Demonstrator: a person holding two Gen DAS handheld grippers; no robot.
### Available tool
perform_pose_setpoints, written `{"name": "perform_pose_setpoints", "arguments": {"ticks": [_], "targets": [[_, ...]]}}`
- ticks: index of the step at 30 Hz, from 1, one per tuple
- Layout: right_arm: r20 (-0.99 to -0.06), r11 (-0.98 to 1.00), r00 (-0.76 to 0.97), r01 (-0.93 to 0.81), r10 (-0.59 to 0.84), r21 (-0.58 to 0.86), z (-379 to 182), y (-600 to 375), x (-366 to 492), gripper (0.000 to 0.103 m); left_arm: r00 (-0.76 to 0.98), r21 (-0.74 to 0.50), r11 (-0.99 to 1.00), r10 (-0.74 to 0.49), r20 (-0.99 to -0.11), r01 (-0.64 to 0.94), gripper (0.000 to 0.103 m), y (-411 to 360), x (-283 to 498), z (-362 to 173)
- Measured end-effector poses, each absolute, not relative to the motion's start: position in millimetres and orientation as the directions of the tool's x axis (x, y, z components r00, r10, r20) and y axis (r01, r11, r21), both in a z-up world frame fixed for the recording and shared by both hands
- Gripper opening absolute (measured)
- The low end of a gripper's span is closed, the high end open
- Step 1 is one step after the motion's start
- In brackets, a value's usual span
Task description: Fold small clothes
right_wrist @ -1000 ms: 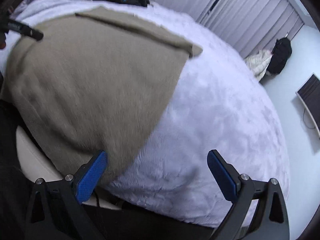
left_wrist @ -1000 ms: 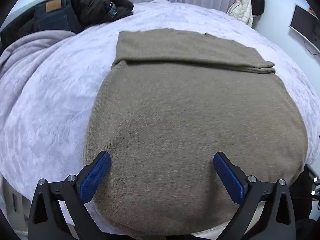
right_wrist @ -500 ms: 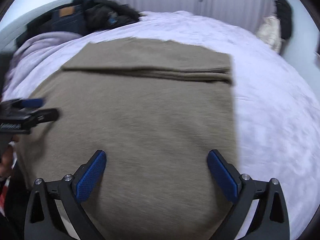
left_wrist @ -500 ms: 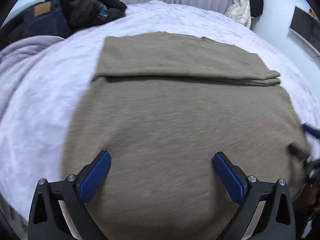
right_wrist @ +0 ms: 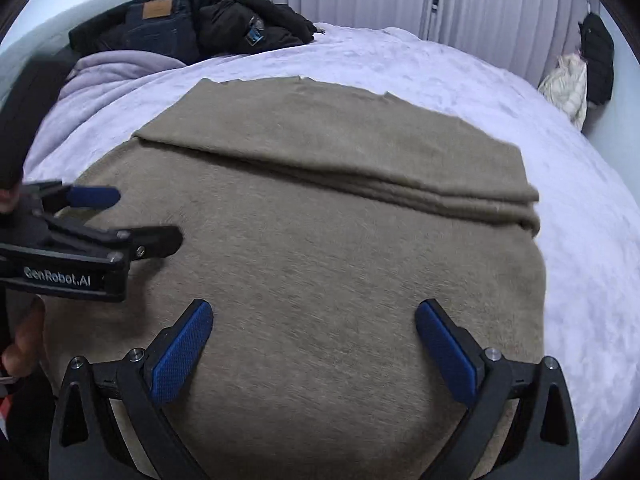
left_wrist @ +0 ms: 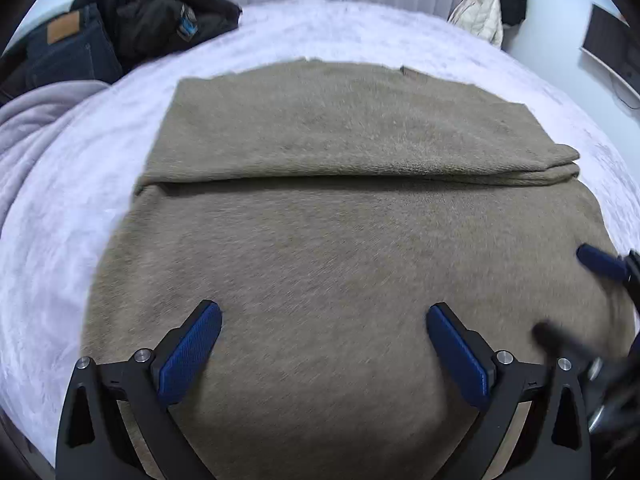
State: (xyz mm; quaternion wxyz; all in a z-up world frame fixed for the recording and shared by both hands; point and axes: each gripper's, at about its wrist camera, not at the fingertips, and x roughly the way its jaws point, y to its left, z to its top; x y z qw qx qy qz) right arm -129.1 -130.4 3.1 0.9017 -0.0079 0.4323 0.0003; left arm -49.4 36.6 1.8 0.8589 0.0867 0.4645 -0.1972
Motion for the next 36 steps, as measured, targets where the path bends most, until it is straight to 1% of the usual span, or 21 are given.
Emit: {"name": "perform_pose_setpoints", "arguments": {"ticks": [1,4,7,10,13,16,19,21,25,26,28,30,33,35,36], "targets": [[-0.773,1.0,0.634,0.012,-0.014,-0.008,4.1,-138.0,-134.6,0.101,0.498,-0.022,0.908,-0.25,-0.83,0.419,0.103,42.7,-53.5,2.8],[-0.772,0.993,0.627,0.099,-0.106,-0.056,8.2,-166.2,-154.4,0.102,0.507,-0.005,0.911,-0.234,-0.83,0.413,0.103,71.7,-68.5,7.2],[-0.781,0.981,0.604,0.186,-0.162,-0.059,15.0,-196.0,-179.0,0.102,0.529,0.016,0.924,-0.204,-0.824,0.382,0.103,107.1,-93.8,15.2],[-0.775,0.97,0.609,0.244,-0.169,-0.019,29.5,-220.5,-217.9,0.102,0.509,-0.074,0.917,-0.283,-0.813,0.392,0.103,149.0,-122.2,18.3],[-0.778,0.968,0.616,0.247,-0.127,0.037,31.0,-234.8,-250.7,0.102,0.455,-0.174,0.904,-0.354,-0.818,0.391,0.103,172.4,-125.8,4.6],[-0.789,0.975,0.611,0.208,-0.065,0.081,22.3,-233.6,-266.3,0.102,0.441,-0.241,0.887,-0.413,-0.797,0.394,0.103,173.4,-126.5,-0.7],[-0.782,0.979,0.622,0.18,-0.041,0.091,16.3,-219.9,-268.4,0.102,0.423,-0.322,0.845,-0.502,-0.754,0.428,0.103,162.0,-121.4,1.7],[-0.775,0.982,0.632,0.138,0.014,0.131,14.2,-206.3,-265.1,0.102,0.401,-0.374,0.812,-0.557,-0.728,0.449,0.103,159.0,-120.7,2.0],[-0.764,0.987,0.638,0.039,0.096,0.156,8.4,-179.4,-264.0,0.102,0.368,-0.486,0.754,-0.647,-0.668,0.443,0.103,180.2,-122.5,-1.8],[-0.764,0.99,0.637,0.016,0.1,0.143,6.5,-174.3,-267.2,0.102,0.362,-0.502,0.744,-0.659,-0.659,0.44,0.103,187.4,-123.0,-4.7],[-0.759,0.995,0.645,-0.021,0.089,0.1,2.2,-170.7,-275.0,0.101,0.353,-0.509,0.737,-0.666,-0.657,0.444,0.103,192.9,-123.3,-10.2],[-0.75,0.994,0.655,-0.016,0.094,0.111,-2.5,-175.3,-277.4,0.101,0.356,-0.495,0.745,-0.656,-0.666,0.448,0.103,187.1,-122.9,-10.4],[-0.728,0.986,0.675,0.0,0.122,0.165,-1.6,-179.6,-273.1,0.102,0.332,-0.428,0.765,-0.611,-0.719,0.481,0.103,163.8,-126.4,-5.8],[-0.732,0.988,0.67,-0.008,0.119,0.153,-0.2,-177.7,-270.6,0.101,0.317,-0.35,0.768,-0.568,-0.76,0.537,0.103,152.8,-135.5,-5.9],[-0.735,0.99,0.668,-0.022,0.119,0.141,-0.3,-176.8,-272.6,0.101,0.312,-0.333,0.765,-0.559,-0.769,0.551,0.103,151.7,-138.9,-8.0]]}}
